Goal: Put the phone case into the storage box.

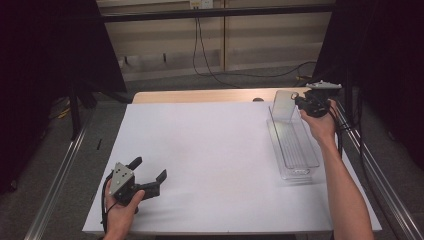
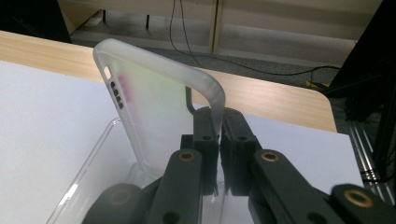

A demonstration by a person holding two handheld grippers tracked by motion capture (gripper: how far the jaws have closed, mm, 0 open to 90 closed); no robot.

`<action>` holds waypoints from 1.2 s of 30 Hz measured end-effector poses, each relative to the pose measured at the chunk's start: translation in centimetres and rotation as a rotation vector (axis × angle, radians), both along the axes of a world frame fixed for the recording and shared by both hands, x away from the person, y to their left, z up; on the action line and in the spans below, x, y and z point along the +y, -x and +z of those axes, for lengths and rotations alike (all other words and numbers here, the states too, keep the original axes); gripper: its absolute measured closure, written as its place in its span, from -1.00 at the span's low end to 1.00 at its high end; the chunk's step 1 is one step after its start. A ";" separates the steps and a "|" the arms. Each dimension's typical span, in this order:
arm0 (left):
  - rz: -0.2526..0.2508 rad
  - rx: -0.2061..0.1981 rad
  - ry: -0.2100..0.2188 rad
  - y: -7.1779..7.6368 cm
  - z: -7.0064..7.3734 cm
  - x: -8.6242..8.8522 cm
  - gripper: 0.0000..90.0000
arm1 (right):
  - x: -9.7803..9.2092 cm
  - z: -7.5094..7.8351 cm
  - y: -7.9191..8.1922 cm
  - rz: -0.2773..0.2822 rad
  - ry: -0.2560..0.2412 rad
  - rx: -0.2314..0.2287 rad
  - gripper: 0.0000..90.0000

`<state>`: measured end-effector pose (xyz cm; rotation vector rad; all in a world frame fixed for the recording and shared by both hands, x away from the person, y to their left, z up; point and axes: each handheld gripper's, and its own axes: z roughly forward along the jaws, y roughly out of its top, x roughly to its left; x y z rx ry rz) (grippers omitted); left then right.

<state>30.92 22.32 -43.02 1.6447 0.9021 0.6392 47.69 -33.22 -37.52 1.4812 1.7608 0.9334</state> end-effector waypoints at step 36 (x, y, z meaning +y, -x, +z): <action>-0.004 -0.002 0.002 0.0 0.0 0.0 -0.91 | 0.3 0.2 -2.2 -0.007 0.006 0.033 0.89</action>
